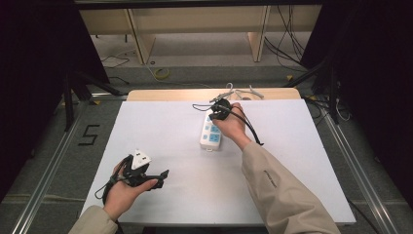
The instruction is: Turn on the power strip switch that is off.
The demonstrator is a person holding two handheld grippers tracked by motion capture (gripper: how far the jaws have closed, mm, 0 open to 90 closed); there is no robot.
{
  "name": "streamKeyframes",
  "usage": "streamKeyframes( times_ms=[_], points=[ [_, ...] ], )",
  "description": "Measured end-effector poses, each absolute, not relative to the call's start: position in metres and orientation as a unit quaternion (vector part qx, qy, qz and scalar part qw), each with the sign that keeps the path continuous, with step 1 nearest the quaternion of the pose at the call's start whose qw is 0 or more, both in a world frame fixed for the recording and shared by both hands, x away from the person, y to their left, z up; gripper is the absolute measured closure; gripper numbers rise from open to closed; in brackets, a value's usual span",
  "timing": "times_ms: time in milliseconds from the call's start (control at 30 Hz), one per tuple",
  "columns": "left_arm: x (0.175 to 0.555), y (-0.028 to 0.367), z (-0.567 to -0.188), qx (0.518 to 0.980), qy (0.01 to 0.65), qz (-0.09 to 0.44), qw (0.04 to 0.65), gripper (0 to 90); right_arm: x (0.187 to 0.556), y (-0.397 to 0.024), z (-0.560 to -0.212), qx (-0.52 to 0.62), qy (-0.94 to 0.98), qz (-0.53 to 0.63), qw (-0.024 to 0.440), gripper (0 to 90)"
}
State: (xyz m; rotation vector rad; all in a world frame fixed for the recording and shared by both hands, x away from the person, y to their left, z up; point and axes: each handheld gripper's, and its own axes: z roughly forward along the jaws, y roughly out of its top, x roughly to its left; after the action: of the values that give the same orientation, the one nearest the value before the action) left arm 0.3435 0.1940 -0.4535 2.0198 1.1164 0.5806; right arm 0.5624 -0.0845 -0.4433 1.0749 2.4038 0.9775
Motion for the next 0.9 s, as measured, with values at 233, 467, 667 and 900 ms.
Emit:
streamKeyframes(
  times_ms=[233, 467, 667, 900],
  points=[
    [0.3436, 0.1938, -0.4536, 0.788, 0.435, 0.227, 0.372, 15.2, 0.5647, -0.0816, -0.4418, 0.377, 0.845, 0.342, 0.165, 90.0],
    [0.3436, 0.194, -0.4535, 0.788, 0.435, 0.226, 0.372, 15.2, 0.5672, -0.0784, -0.4425, 0.377, 0.846, 0.339, 0.165, 90.0],
    [0.3436, 0.1941, -0.4534, 0.79, 0.433, 0.226, 0.37, 15.2, 0.5693, -0.0782, -0.4441, 0.379, 0.847, 0.335, 0.165, 90.0],
    [0.3436, 0.1941, -0.4534, 0.79, 0.434, 0.226, 0.37, 15.2, 0.5722, -0.0785, -0.4449, 0.378, 0.848, 0.332, 0.165, 90.0]
  ],
)
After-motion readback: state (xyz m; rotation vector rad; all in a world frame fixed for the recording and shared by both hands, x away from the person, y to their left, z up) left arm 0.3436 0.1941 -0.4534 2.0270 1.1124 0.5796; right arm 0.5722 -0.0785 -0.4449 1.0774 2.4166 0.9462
